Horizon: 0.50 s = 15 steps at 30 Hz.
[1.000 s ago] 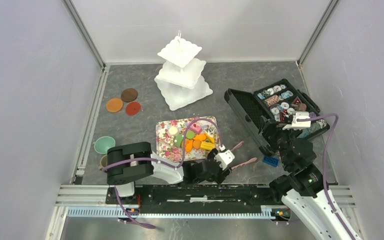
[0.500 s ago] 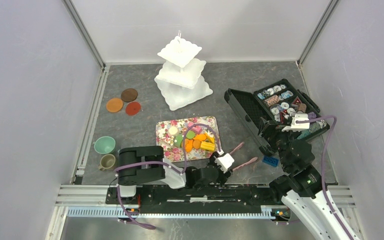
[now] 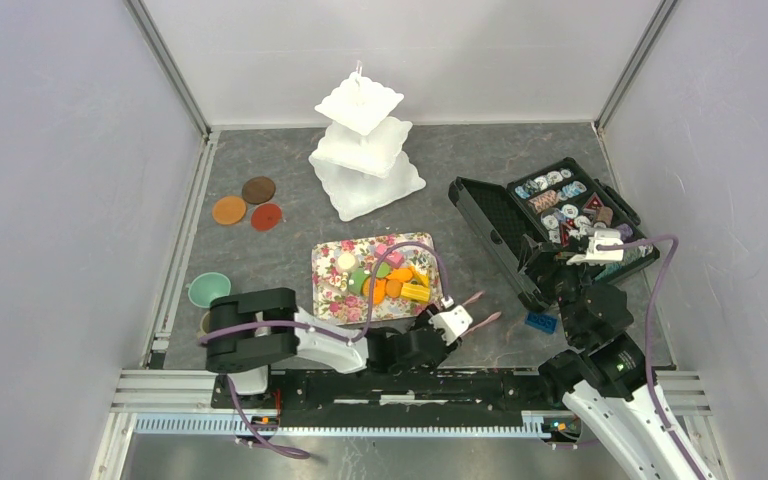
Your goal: Serve the afternoon tea
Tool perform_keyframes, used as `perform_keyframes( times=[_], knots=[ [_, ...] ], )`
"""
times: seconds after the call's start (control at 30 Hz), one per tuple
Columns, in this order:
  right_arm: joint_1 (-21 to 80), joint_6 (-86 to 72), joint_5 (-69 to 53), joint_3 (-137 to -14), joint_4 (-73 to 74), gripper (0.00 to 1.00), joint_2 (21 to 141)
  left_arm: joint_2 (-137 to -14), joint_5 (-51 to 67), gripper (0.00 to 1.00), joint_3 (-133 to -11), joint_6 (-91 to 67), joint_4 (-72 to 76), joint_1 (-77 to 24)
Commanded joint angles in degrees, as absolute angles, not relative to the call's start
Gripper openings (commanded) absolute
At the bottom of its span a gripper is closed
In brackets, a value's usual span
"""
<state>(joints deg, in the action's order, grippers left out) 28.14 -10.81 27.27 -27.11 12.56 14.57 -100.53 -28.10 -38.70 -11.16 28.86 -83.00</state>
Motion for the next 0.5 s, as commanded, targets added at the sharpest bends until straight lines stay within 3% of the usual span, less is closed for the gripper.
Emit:
perform_keyframes(
  times=[0.0, 0.13, 0.33, 0.47],
  knots=[
    [28.45, -10.37, 29.07, -27.97, 11.89, 0.98, 13.87, -93.52, -25.90, 0.61, -47.05, -16.94, 3.73, -83.25],
    [28.44, -10.22, 29.19, -27.39, 11.15, 0.98, 13.38, -89.95, -23.81, 0.60, -53.20, -19.26, -10.59, -83.04],
    [28.39, -10.17, 28.90, -26.75, 9.78, 0.98, 14.84, -88.18, -19.59, 0.59, -55.91, -19.61, -13.14, -81.89],
    [28.39, -10.34, 28.54, -28.07, 10.79, 0.98, 15.57, -89.54, -14.34, 0.59, -64.90, -21.82, -24.33, -79.37]
  ],
)
